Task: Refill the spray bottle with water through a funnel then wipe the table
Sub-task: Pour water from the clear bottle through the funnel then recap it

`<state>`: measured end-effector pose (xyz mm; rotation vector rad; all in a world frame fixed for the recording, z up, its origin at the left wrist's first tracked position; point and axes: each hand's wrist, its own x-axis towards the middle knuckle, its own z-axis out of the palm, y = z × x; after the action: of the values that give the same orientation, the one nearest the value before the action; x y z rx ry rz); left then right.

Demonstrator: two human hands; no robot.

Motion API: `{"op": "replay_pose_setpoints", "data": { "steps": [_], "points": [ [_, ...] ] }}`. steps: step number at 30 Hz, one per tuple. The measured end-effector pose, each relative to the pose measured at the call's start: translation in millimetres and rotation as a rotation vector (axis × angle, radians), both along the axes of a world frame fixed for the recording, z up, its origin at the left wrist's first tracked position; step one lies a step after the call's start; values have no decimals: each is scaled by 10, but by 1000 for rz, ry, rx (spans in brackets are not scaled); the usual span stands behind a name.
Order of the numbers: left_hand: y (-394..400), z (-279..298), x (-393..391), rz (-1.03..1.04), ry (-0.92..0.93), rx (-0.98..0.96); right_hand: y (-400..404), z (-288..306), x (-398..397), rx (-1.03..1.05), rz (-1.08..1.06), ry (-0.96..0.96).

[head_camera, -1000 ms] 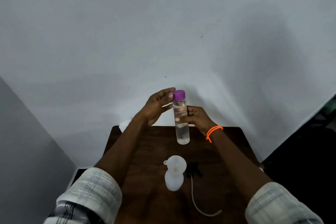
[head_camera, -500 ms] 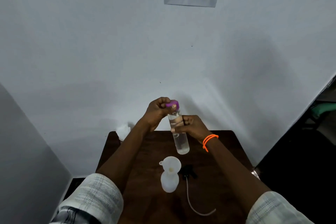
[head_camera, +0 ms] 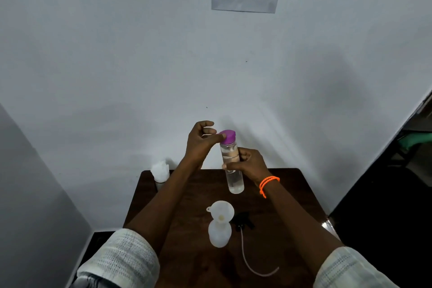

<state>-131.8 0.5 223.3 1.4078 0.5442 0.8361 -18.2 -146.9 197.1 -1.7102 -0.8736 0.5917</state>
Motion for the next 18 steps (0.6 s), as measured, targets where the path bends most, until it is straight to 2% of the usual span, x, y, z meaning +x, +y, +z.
{"op": "replay_pose_setpoints", "data": {
  "steps": [4, 10, 15, 18],
  "points": [
    [-42, -3, 7, -22, -61, -61, -24, -8, 8, 3, -15, 5],
    [-62, -6, 71, -156, -12, -18, -18, 5, -8, -3, -15, 17],
    [-81, 22, 125, -95, 57, 81, -23, -15, 0, -15, -17, 15],
    [-64, 15, 144, -127, 21, 21, -17, -29, 4, -13, -19, 21]
  ]
}}
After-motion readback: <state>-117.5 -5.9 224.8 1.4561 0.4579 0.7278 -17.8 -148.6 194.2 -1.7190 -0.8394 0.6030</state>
